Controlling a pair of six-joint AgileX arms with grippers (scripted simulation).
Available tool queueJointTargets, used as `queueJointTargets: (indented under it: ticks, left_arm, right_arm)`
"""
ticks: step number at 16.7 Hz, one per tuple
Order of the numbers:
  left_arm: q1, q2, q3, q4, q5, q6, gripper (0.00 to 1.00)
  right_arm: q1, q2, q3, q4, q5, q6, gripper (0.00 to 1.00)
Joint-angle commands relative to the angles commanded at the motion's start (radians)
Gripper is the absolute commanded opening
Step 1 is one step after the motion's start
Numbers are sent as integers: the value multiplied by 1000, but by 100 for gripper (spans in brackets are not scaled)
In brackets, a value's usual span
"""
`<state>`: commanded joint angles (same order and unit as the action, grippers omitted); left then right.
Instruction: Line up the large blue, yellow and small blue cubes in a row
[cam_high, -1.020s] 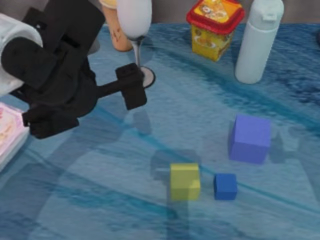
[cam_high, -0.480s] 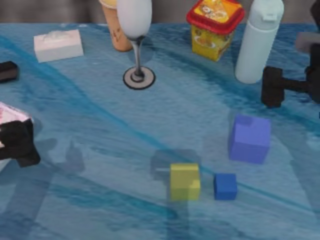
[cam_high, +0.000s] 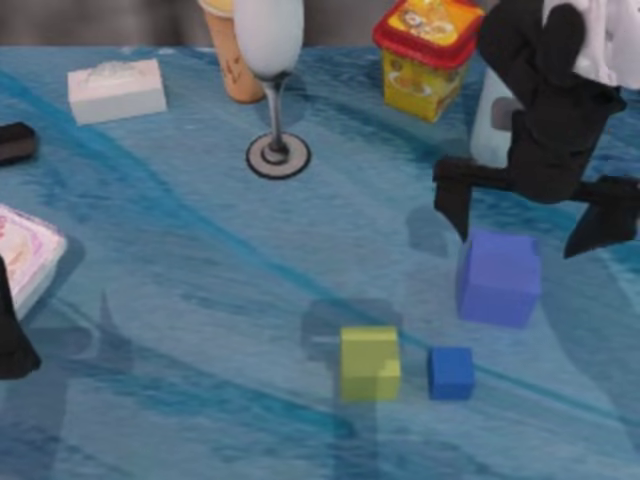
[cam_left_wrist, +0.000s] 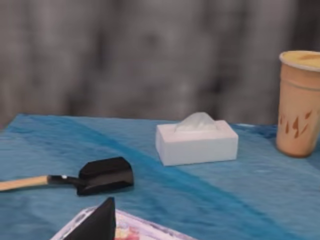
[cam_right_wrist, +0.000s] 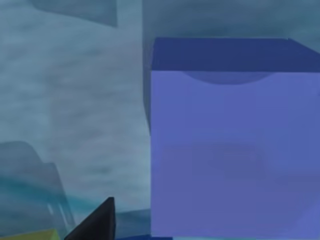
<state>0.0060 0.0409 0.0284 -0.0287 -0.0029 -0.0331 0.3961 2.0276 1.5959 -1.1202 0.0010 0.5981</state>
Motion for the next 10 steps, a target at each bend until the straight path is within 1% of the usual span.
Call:
queueJointTargets:
  ticks: [2, 7, 10]
  left_arm:
    - [13, -36, -25, 26, 3, 30, 100]
    - [14, -41, -28, 29, 3, 33, 100]
    - [14, -41, -28, 29, 3, 33, 100]
  right_arm:
    - [7, 32, 32, -18, 1, 11, 100]
    - [3, 35, 35, -19, 0, 12, 100]
    - [5, 50, 6, 21, 1, 10, 100]
